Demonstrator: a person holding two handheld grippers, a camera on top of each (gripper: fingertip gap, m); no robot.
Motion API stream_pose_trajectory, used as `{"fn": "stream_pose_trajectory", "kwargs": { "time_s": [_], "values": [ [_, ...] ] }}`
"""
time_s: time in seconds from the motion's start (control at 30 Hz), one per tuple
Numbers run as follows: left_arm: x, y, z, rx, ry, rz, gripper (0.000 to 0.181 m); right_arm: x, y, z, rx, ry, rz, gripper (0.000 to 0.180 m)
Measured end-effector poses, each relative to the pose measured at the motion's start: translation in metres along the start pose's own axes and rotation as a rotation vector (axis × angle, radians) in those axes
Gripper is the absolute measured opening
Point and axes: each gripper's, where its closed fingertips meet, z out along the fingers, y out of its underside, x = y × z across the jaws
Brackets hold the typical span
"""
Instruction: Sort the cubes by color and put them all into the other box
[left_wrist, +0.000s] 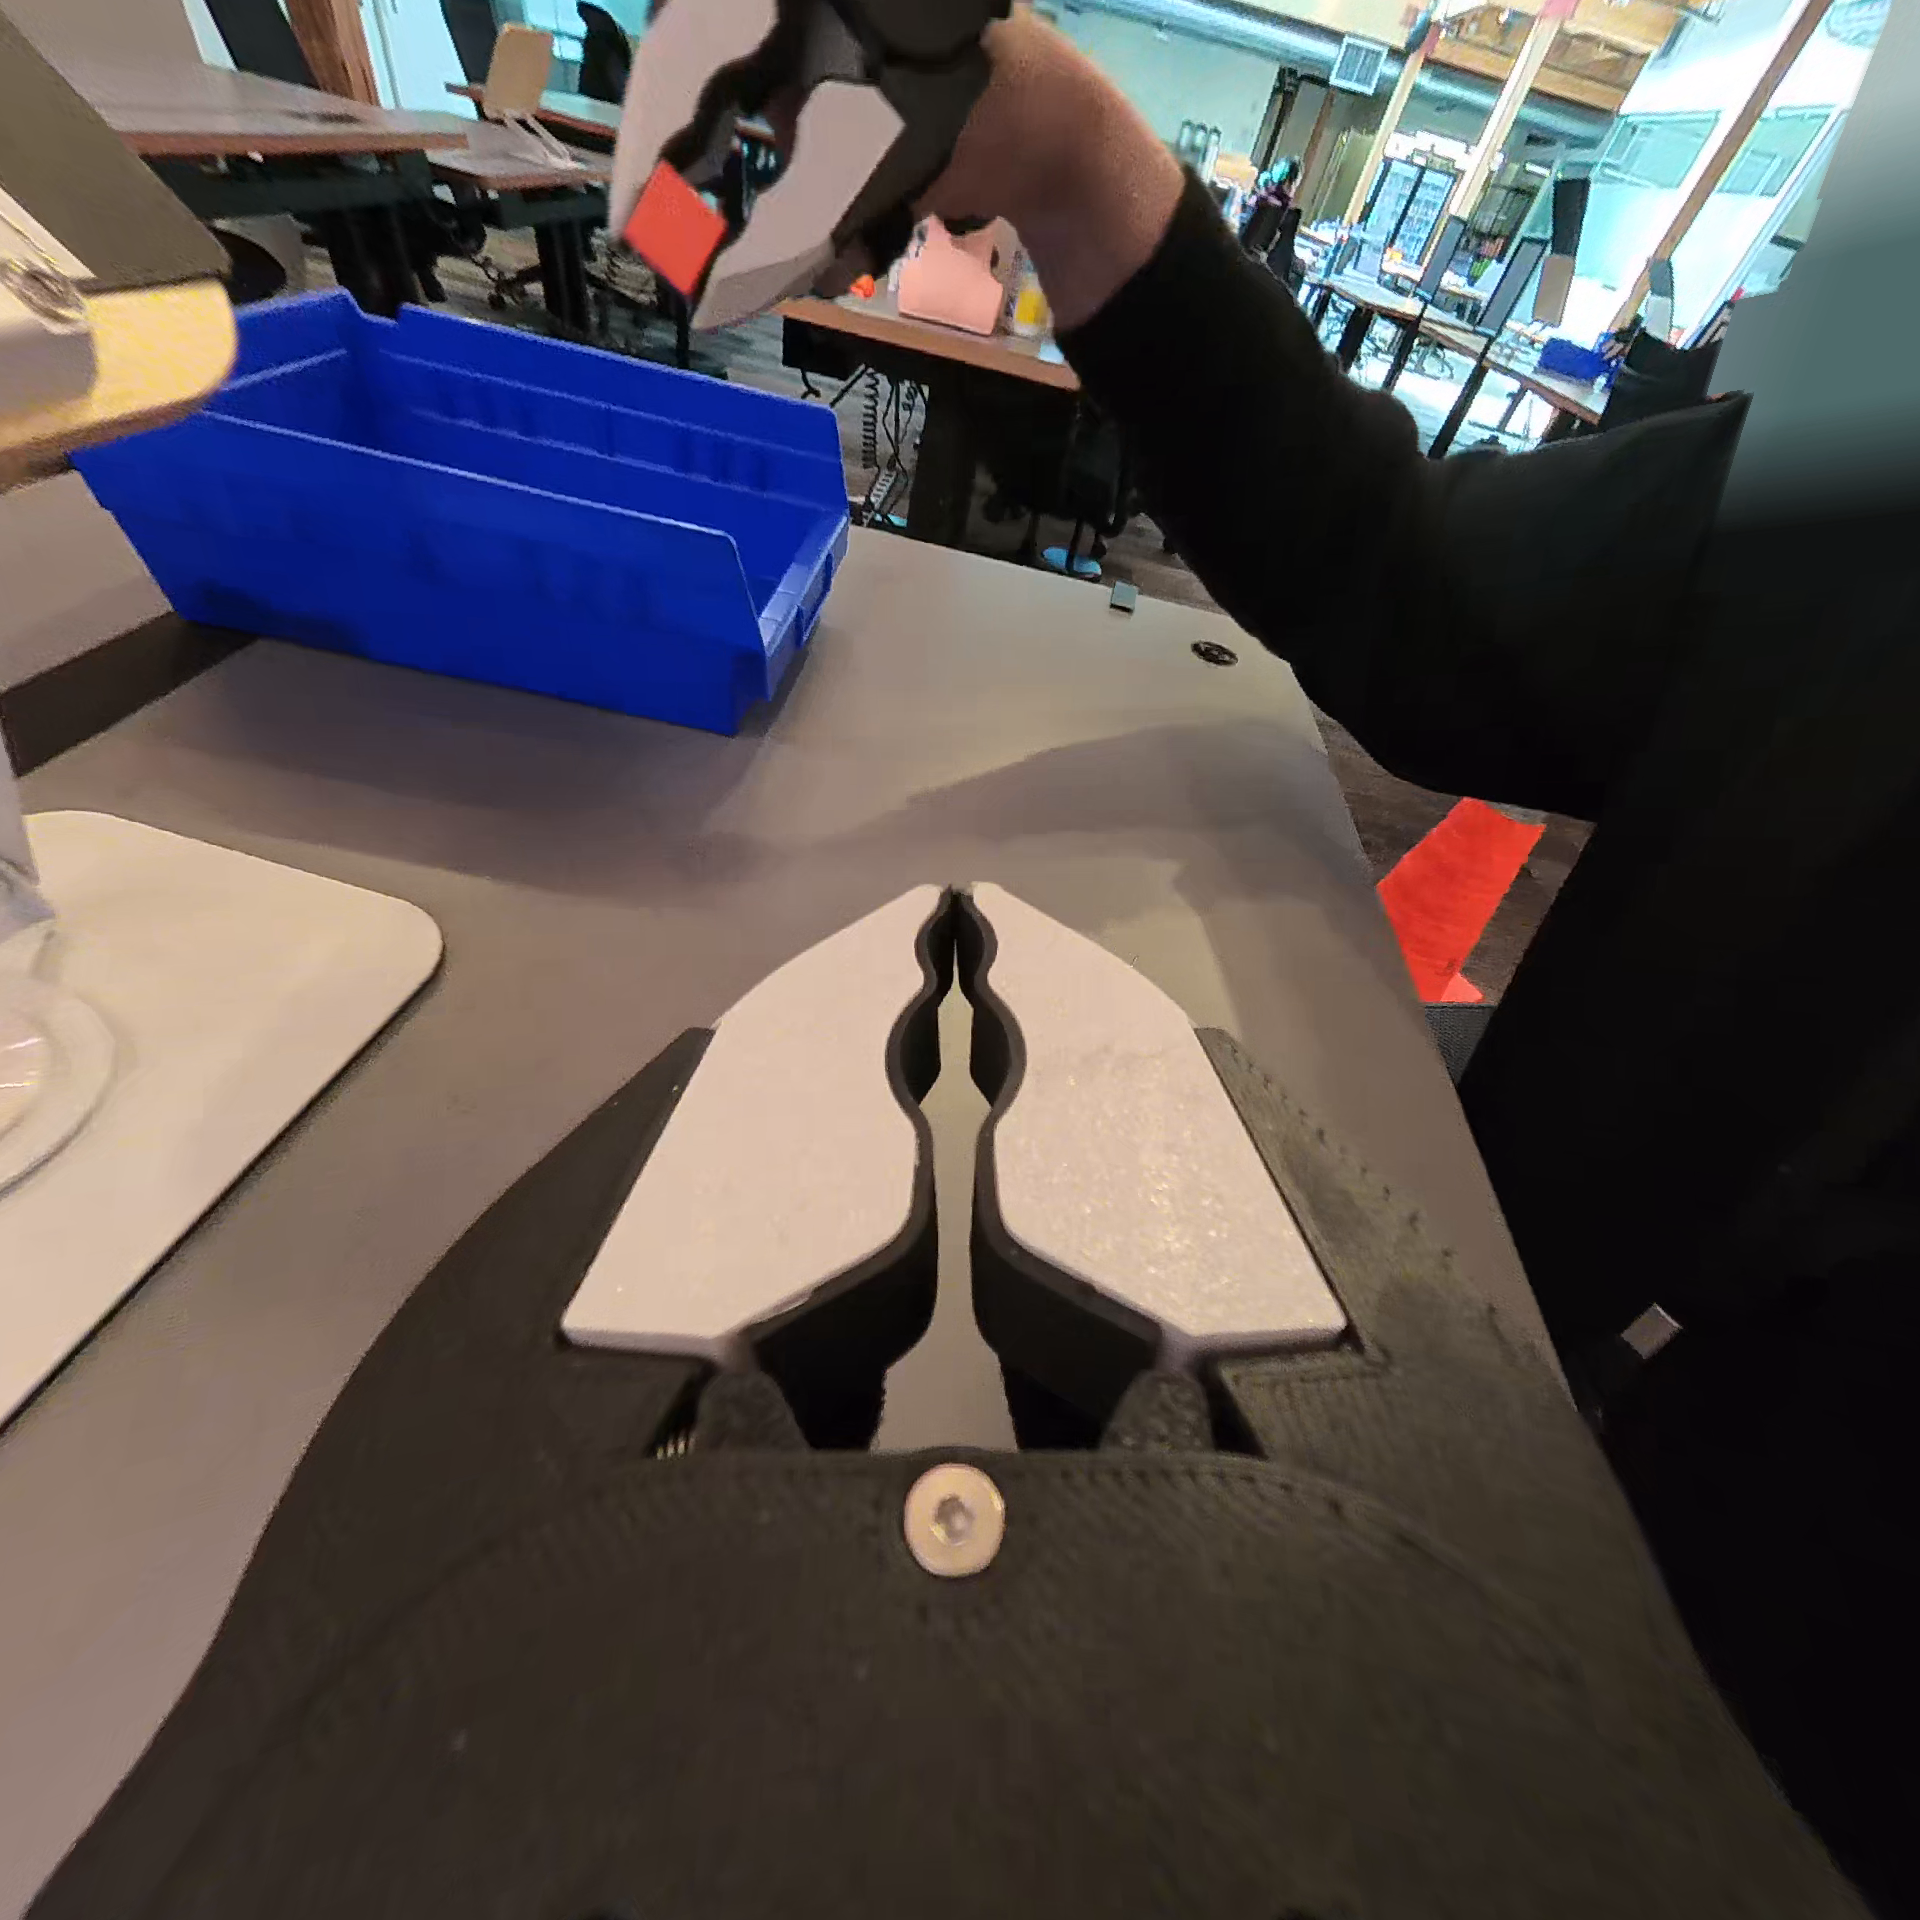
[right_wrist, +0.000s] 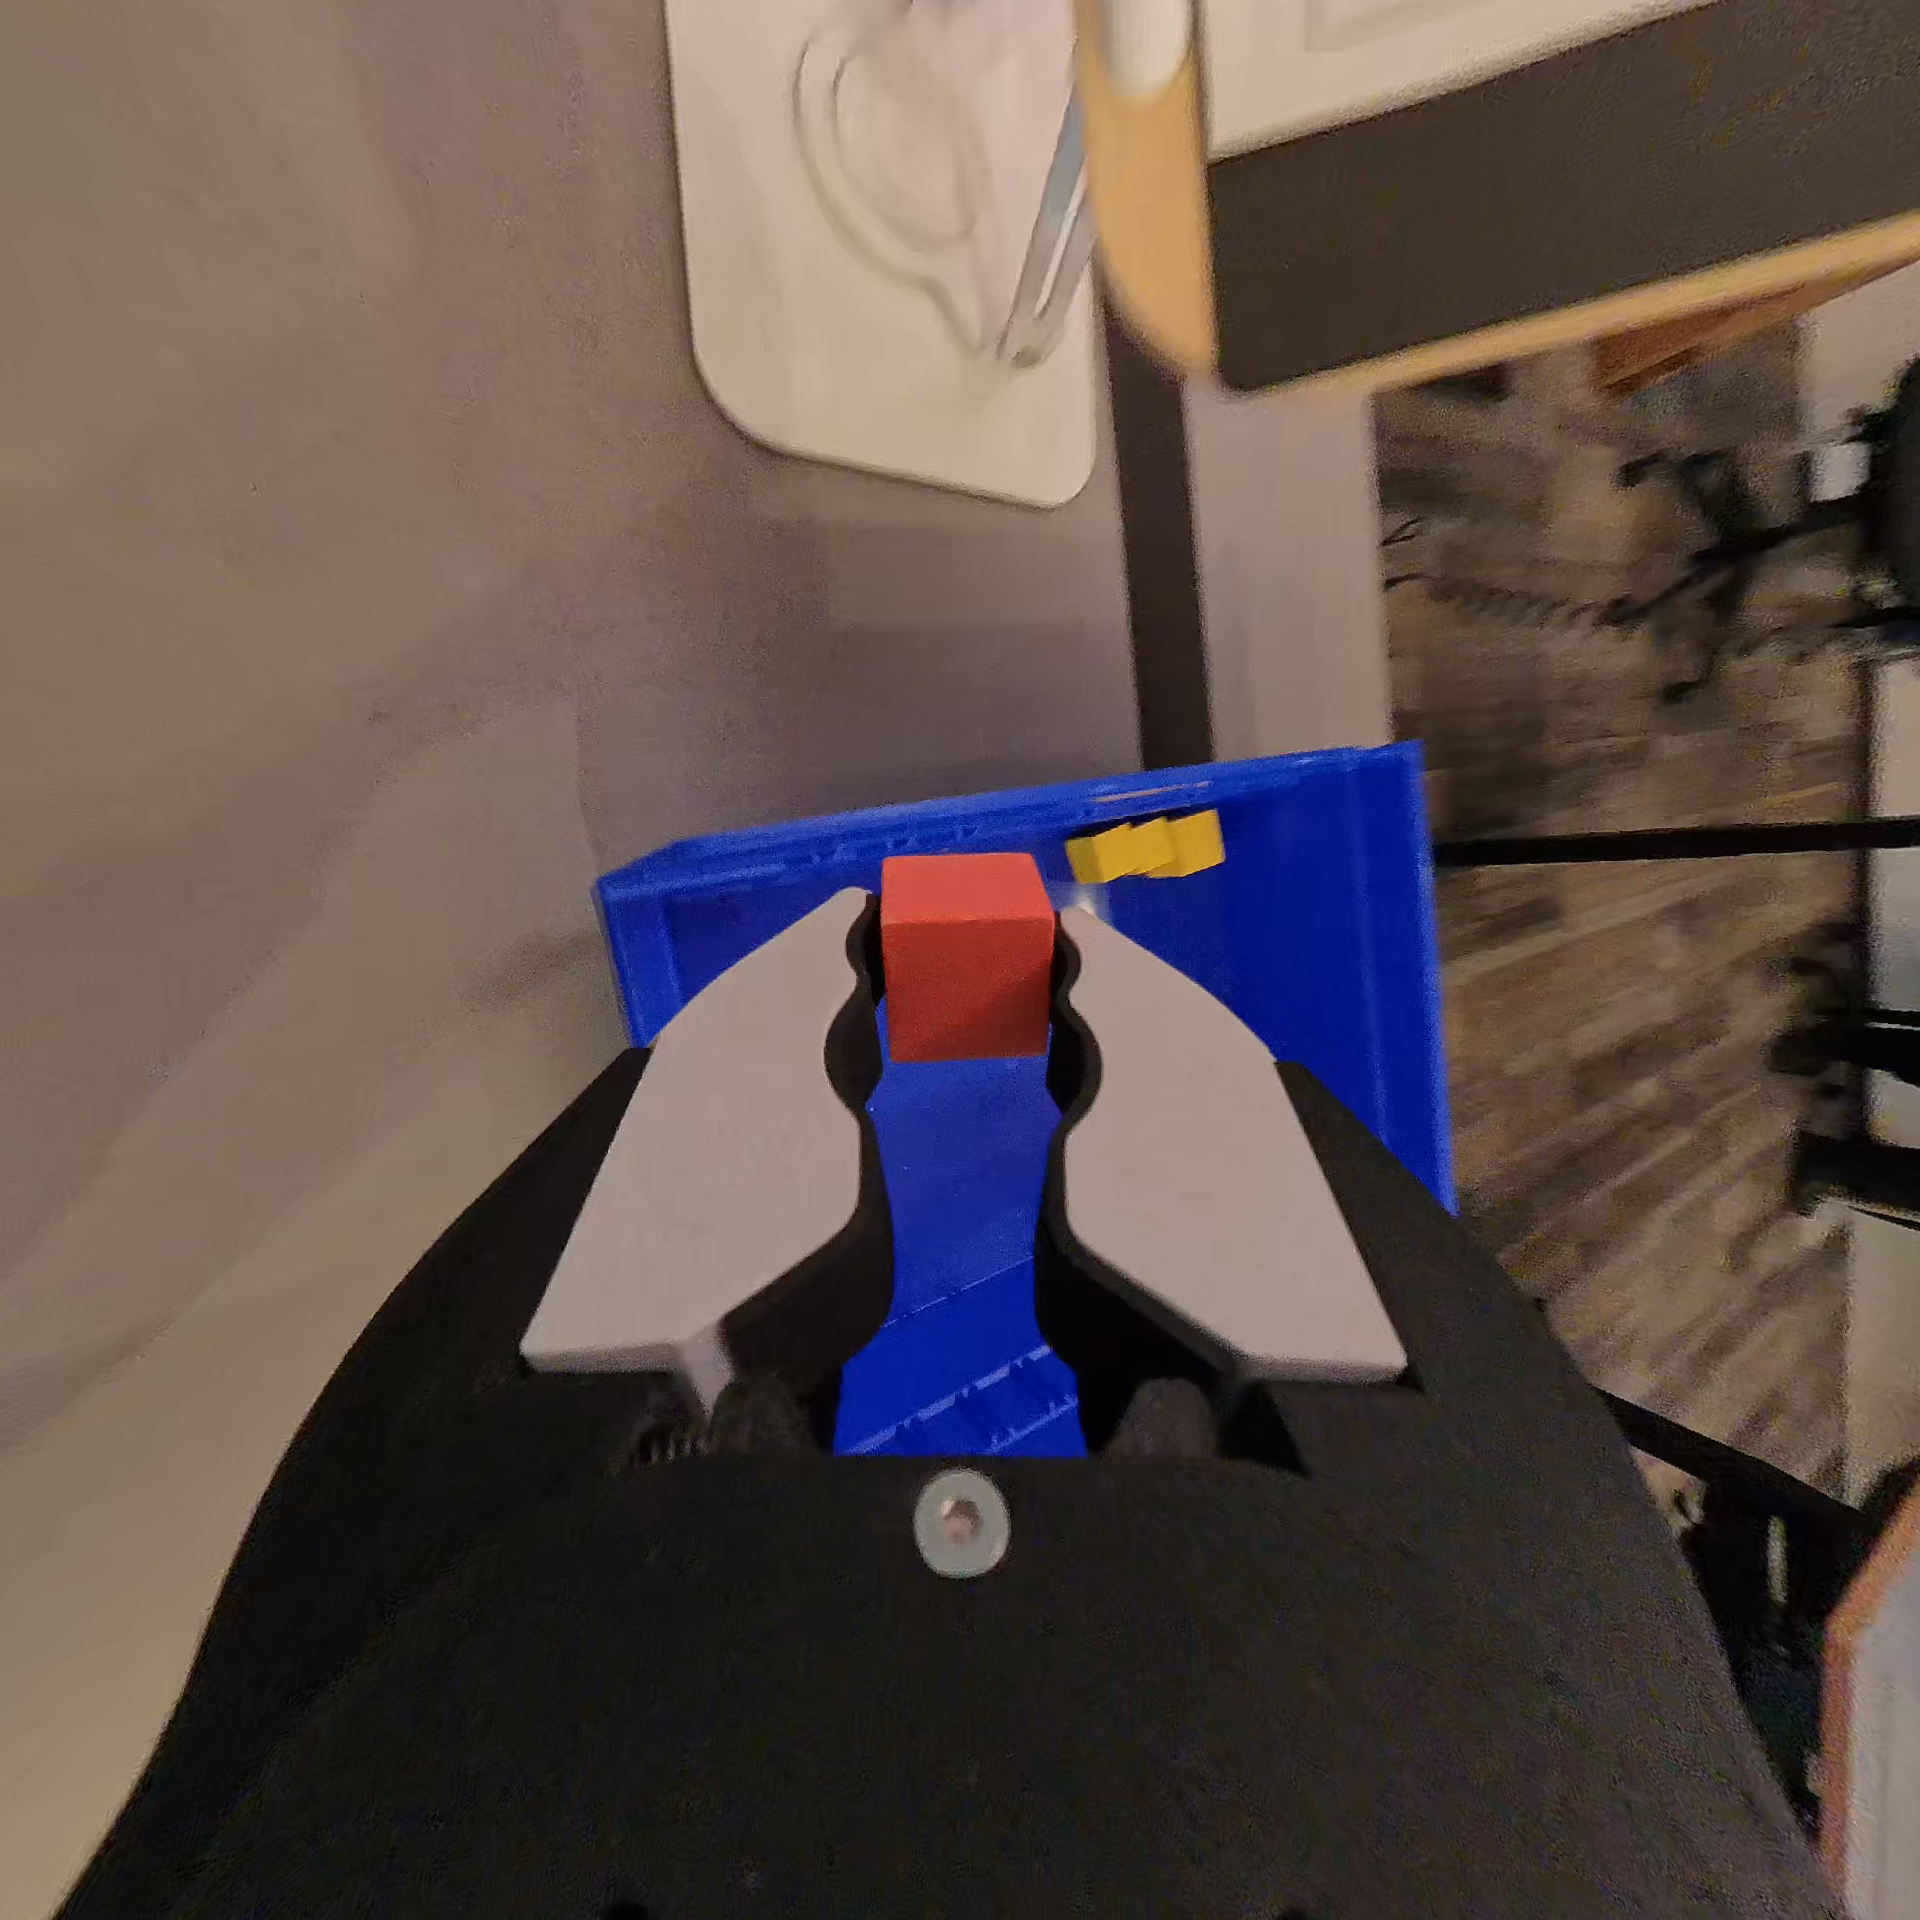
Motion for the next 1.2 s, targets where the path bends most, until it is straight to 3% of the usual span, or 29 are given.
{"fn": "stream_pose_trajectory", "kwargs": {
  "time_s": [0.03, 0.3, 0.57, 0.9, 1.07, 1.2],
  "values": [
    [-0.001, 0.001, 0.005, -0.006, 0.002, -0.006, 0.000, 0.001, 0.009, 0.011, -0.021, -0.041, 0.015, 0.029],
    [-0.008, 0.009, 0.029, -0.042, 0.002, -0.035, 0.000, -0.001, 0.075, 0.098, -0.198, -0.284, 0.091, 0.030],
    [-0.013, 0.016, 0.030, -0.058, 0.003, -0.055, 0.000, -0.009, 0.098, 0.144, -0.285, -0.383, 0.099, 0.029],
    [-0.009, 0.015, 0.025, -0.065, 0.018, -0.037, 0.000, -0.007, 0.080, 0.144, -0.193, -0.405, 0.125, 0.038],
    [-0.006, 0.012, 0.021, -0.063, 0.018, -0.019, 0.000, -0.001, 0.094, 0.125, -0.215, -0.408, 0.168, 0.018],
    [-0.005, 0.011, 0.020, -0.063, 0.019, -0.014, 0.000, -0.010, 0.104, 0.132, -0.254, -0.442, 0.176, 0.000]
  ]
}}
